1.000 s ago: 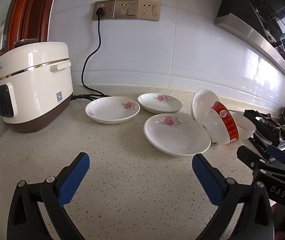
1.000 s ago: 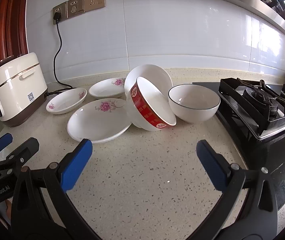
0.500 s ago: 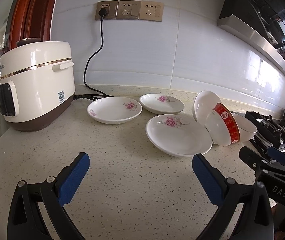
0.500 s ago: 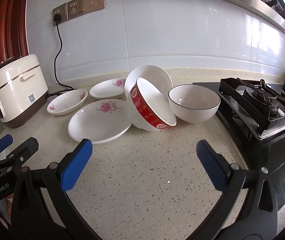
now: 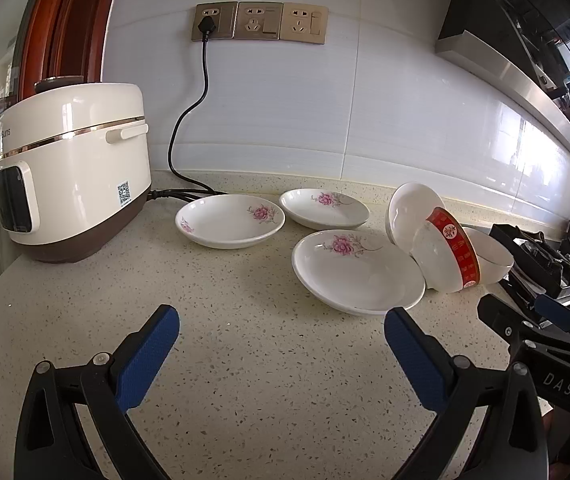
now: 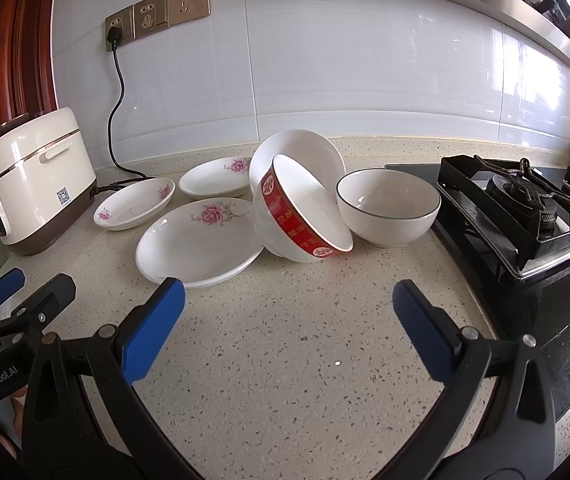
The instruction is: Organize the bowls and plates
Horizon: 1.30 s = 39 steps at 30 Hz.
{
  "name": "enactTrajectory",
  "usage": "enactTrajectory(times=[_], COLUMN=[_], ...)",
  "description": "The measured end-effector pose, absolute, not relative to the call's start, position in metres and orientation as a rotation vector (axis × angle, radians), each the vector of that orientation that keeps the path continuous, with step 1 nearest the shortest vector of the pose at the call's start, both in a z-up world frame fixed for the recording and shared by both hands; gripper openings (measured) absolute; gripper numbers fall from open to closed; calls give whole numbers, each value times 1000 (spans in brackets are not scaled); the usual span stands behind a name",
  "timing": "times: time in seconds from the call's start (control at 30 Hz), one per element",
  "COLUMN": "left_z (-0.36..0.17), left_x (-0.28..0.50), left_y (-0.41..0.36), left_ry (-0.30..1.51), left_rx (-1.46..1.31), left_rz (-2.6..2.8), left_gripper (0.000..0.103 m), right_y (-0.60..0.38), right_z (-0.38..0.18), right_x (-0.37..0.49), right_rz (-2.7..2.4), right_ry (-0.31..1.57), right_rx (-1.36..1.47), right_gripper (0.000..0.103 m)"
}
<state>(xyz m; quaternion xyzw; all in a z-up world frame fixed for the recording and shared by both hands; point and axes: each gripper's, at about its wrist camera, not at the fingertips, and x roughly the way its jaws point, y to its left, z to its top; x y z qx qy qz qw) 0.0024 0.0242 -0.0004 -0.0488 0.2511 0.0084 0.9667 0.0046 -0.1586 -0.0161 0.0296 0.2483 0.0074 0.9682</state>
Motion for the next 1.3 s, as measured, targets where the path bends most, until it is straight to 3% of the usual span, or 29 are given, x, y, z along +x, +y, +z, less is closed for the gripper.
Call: enactTrajectory(times=[1.3], left_z=[-1], left_x=[4], left_y=[24], left_ry=[511], left_rx=[-104], left_rz=[15], left_gripper=[103], right_y=[-164], right_z=[-17], right_x=[7], right_rz=[12], right_ry=[524], right_rx=[99], right_gripper=[103])
